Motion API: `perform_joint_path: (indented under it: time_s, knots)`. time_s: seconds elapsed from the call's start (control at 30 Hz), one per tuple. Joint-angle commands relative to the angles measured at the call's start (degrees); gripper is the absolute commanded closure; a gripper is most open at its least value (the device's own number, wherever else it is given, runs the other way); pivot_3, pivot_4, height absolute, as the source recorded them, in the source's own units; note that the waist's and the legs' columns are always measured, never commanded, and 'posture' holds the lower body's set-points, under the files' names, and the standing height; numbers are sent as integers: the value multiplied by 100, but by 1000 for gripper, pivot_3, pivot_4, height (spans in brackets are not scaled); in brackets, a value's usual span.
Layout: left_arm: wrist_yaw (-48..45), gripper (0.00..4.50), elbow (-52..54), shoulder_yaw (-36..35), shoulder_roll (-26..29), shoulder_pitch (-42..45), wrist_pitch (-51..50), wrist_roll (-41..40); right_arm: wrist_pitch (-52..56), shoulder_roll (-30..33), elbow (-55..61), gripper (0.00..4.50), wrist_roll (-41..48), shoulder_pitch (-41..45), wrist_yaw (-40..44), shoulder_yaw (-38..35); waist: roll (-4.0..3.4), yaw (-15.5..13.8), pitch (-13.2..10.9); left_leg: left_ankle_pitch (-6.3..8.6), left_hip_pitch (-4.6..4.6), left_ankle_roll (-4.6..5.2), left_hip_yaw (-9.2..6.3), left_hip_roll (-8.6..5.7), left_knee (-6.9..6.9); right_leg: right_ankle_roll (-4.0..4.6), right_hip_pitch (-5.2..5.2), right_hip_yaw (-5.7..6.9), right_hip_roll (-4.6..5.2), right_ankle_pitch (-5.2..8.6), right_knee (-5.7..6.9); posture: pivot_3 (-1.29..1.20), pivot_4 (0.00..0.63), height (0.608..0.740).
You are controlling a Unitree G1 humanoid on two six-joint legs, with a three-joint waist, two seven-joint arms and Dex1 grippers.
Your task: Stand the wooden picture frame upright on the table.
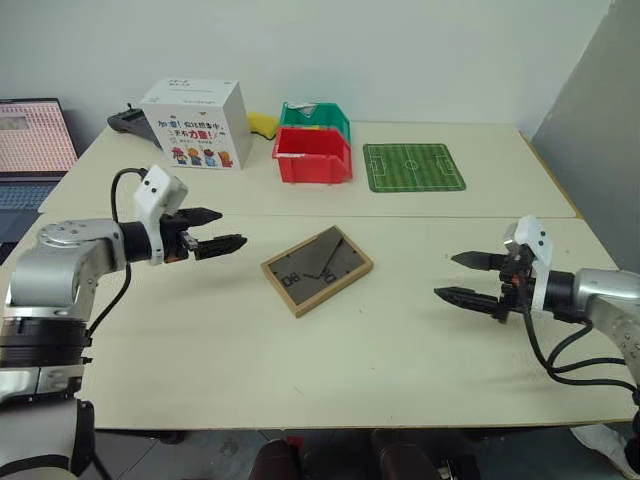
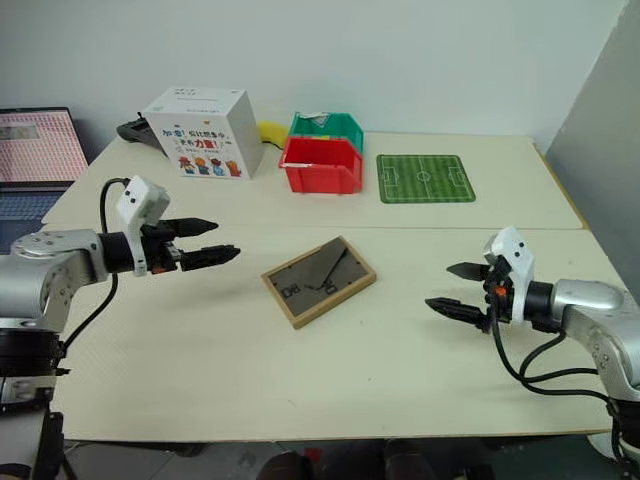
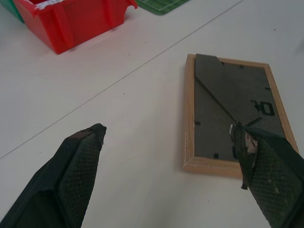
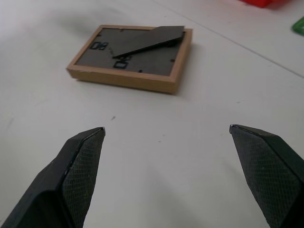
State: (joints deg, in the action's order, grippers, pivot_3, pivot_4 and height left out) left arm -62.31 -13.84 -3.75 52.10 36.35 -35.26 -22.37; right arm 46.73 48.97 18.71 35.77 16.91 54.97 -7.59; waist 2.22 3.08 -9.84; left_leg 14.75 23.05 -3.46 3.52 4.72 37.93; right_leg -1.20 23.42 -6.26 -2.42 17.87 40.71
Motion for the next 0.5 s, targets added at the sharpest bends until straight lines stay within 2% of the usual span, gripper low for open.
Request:
perform_joint_path:
  time_s: [0.03, 0.27, 0.33, 0.37, 0.4, 0.5]
  knots:
    - [-260, 0, -159, 131, 128, 255, 302, 199, 37, 82, 142, 49, 114, 151, 46, -10, 0, -3, -1, 0, 0, 0, -1, 0, 0, 0, 0, 0, 0, 0, 0, 0, 150, 740]
    - [-40, 0, -515, 145, -231, 538, 548, 376, 87, -231, 331, 49, -25, 163, -523, 81, 0, -36, 0, 0, 35, 0, -35, 1, 13, 4, 12, 43, 5, 2, 1, 0, 150, 740]
    - [176, 0, -808, 211, -436, 640, 747, 556, 203, -591, 402, 49, -96, 251, -1047, 172, 1, -34, 0, 0, 37, 0, -36, 0, 13, 5, 13, 43, 6, 2, 2, 0, 150, 740]
    - [308, 353, -933, 261, -566, 655, 908, 679, 269, -818, 445, 0, -180, 249, -1372, 257, 1, -33, 0, 0, 37, 0, -38, 1, 15, 5, 12, 45, 6, 2, 4, 0, 150, 740]
    - [518, 475, -1084, 279, -724, 706, 1030, 795, 288, -997, 515, 392, -272, 209, -1609, 379, 1, -35, 0, -1, 37, 0, -40, 1, 16, 5, 13, 47, 6, 2, 7, 0, 150, 740]
    - [1105, 1167, -1601, 350, -1229, 938, 1338, 1118, 306, -1547, 611, 1072, -610, 130, -2262, 753, 1, -77, 0, -1, 44, 0, -49, 0, 20, 5, 15, 56, 7, 2, 11, 0, 150, 740]
